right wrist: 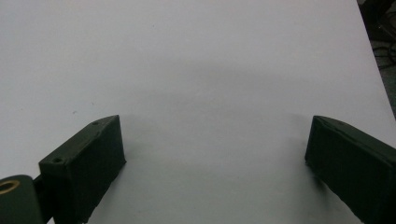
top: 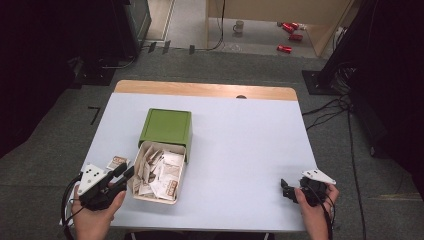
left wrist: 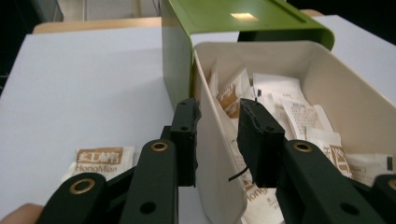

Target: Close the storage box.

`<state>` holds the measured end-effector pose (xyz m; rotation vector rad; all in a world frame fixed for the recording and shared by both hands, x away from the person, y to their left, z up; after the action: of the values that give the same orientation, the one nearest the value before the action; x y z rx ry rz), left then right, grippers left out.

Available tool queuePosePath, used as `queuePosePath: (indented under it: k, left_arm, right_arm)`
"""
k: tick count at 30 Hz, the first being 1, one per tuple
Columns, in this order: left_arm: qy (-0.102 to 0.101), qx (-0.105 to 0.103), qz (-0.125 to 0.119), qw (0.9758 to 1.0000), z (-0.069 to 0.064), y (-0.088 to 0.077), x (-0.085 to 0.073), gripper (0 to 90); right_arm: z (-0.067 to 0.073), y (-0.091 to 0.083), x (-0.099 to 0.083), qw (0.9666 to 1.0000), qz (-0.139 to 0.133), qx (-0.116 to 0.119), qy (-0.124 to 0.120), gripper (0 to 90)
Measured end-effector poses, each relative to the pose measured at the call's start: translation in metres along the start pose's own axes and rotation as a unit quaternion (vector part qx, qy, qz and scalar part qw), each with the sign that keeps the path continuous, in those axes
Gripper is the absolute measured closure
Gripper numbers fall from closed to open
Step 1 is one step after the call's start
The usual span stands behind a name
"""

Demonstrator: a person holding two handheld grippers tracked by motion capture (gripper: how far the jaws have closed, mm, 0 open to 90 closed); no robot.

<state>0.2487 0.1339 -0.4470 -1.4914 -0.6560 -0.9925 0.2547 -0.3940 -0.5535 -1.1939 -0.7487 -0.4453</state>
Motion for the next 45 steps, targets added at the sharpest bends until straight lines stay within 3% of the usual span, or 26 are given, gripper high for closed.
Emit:
queuePosePath:
  k: [16,23,32,38,45]
  left_arm:
    - [0.001,0.025,0.013,0.9996,-0.007,-0.003,-0.024,81.2]
    - [-0.012,0.016,0.013,0.9997,-0.008,-0.002,-0.029,85.1]
    - [-0.029,0.059,0.011,0.9978,-0.010,0.000,-0.027,90.0]
    - [-0.041,0.069,0.013,0.9967,-0.010,0.001,-0.023,90.0]
    - [-0.073,0.080,0.010,0.9941,-0.010,0.003,-0.015,90.0]
  right_arm:
    - [0.000,0.000,0.000,1.0000,0.001,0.000,0.000,4.1]
    - [0.000,0.000,0.000,1.0000,0.001,0.000,0.000,4.1]
    - [0.000,0.000,0.000,1.0000,0.001,0.000,0.000,4.1]
    - [0.000,0.000,0.000,1.0000,0.001,0.000,0.000,4.1]
    - [0.000,0.000,0.000,1.0000,0.001,0.000,0.000,4.1]
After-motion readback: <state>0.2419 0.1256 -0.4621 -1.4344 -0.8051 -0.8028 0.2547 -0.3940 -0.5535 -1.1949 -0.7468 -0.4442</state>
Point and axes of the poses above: each handheld gripper's, and its own axes: y roughly forward along the jaws, x roughly out of its top, z roughly to its left, the point moved 7 cm from there along y, roughly forward along the jaws, and after that the axes turned 14 degrees about x, right-handed, at the moved point
